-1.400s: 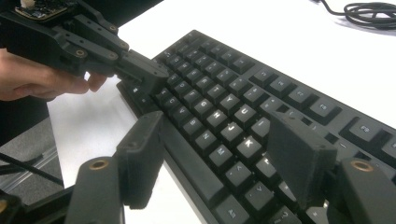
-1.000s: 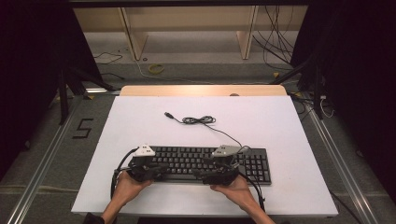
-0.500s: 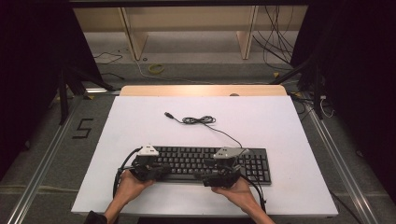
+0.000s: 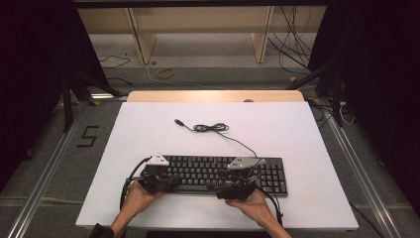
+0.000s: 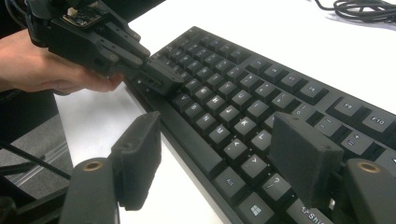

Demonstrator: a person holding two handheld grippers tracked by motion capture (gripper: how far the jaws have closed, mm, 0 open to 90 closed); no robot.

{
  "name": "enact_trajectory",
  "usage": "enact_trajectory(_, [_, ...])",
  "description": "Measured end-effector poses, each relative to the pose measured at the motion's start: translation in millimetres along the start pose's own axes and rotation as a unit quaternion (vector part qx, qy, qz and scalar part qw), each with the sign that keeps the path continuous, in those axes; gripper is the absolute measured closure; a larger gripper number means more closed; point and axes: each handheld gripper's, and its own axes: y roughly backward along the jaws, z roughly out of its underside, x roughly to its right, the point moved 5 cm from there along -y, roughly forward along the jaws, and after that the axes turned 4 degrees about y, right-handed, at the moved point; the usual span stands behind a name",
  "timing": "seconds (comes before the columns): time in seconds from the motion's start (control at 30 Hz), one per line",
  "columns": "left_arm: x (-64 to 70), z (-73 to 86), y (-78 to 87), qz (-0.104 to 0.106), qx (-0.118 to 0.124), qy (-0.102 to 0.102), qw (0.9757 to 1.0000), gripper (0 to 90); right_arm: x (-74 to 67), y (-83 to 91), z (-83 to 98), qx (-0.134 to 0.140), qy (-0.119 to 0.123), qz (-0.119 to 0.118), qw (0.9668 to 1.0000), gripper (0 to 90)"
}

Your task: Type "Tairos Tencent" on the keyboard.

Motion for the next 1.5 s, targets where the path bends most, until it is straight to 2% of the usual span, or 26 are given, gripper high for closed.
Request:
enact_trajectory(0.07, [1.4, -0.9, 0.8, -0.006, 0.004, -0.002, 1.0000, 89.4, -0.3, 0.1, -0.5, 0.001, 0.001, 0.000, 1.0000, 34.8])
enact_trajectory(0.2, [0.7, -3.0, 4.4, -0.004, 0.013, 0.000, 0.9999, 88.8, 0.5, 0.4, -0.8, 0.003, 0.001, 0.000, 1.0000, 34.8])
enact_trajectory(0.37, [0.2, -4.7, 8.3, 0.004, 0.026, 0.006, 0.9996, 86.0, -0.2, 0.0, -0.7, 0.002, 0.001, -0.001, 1.0000, 34.8])
enact_trajectory(0.5, [-0.4, -7.7, 13.1, 0.013, 0.046, 0.011, 0.9988, 82.6, -0.8, -0.3, -1.1, 0.003, 0.000, -0.001, 1.0000, 34.8])
enact_trajectory(0.73, [-1.6, -11.6, 18.7, 0.023, 0.064, 0.029, 0.9973, 68.7, -1.4, -0.5, -1.3, 0.004, 0.000, -0.003, 1.0000, 34.8])
enact_trajectory(0.77, [-2.0, -12.1, 19.0, 0.020, 0.065, 0.032, 0.9972, 64.7, -1.4, -0.5, -1.4, 0.005, 0.000, -0.003, 1.0000, 34.8])
enact_trajectory(1.1, [-6.5, -16.3, 23.3, 0.012, 0.073, 0.052, 0.9959, 45.5, -2.0, -1.1, -1.6, 0.005, 0.001, -0.004, 1.0000, 34.7])
enact_trajectory(1.27, [-9.3, -19.7, 24.9, 0.006, 0.078, 0.057, 0.9953, 39.1, -2.5, -1.0, -2.0, 0.005, 0.002, -0.005, 1.0000, 34.7])
enact_trajectory(1.5, [-15.1, -24.8, 28.5, 0.001, 0.085, 0.061, 0.9945, 34.7, -2.6, -1.1, -2.1, 0.006, 0.002, -0.006, 1.0000, 34.5])
